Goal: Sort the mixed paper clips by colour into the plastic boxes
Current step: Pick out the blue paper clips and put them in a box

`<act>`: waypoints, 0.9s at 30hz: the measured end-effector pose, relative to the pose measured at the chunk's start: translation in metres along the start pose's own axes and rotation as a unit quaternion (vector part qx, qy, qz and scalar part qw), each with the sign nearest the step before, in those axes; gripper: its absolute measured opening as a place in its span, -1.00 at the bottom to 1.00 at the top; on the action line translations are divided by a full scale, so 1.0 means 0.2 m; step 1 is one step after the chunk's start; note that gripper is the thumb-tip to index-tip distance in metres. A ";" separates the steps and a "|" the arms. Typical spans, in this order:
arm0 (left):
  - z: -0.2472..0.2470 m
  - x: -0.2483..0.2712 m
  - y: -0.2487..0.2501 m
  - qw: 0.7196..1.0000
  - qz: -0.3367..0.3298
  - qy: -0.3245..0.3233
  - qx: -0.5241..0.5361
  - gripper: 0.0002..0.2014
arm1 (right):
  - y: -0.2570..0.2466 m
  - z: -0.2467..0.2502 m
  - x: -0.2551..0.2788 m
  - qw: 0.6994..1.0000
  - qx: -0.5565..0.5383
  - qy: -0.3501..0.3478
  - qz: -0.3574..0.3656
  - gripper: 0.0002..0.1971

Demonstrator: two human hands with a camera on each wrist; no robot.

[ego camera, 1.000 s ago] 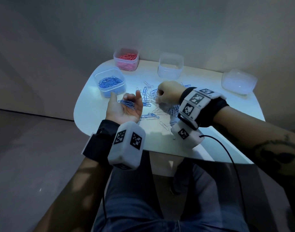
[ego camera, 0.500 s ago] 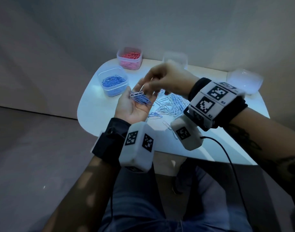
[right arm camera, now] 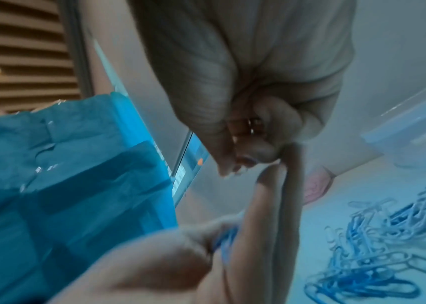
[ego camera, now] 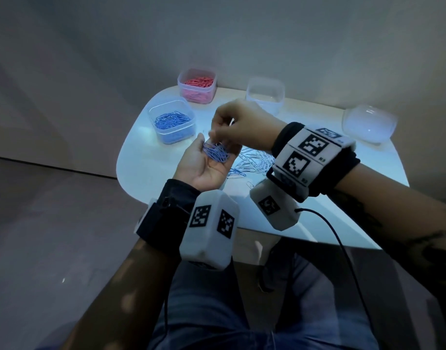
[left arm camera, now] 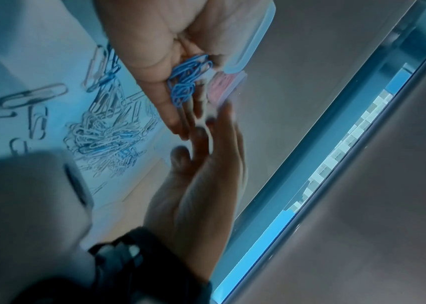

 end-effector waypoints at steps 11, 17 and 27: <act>0.17 0.07 0.27 0.998 -0.042 0.040 -0.039 -0.50 | 0.11 -0.05 -0.05 0.977 0.205 -0.046 -0.026 -0.77; 0.15 0.08 0.27 0.998 -0.033 0.009 -0.048 -0.42 | 0.11 -0.16 -0.14 0.967 0.236 -0.093 -0.033 -0.78; 0.15 0.08 0.21 0.998 -0.021 0.028 -0.045 -0.39 | 0.11 -0.19 -0.12 0.971 0.220 -0.080 -0.043 -0.75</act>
Point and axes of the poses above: each hand's wrist, its own x-axis away from the middle knuckle, its own z-axis out of the back of the hand, y = z × x, the point moved 2 cm from there along -x, towards the middle knuckle, and after that the axes turned 4 degrees about -y, right-handed, at the moved point
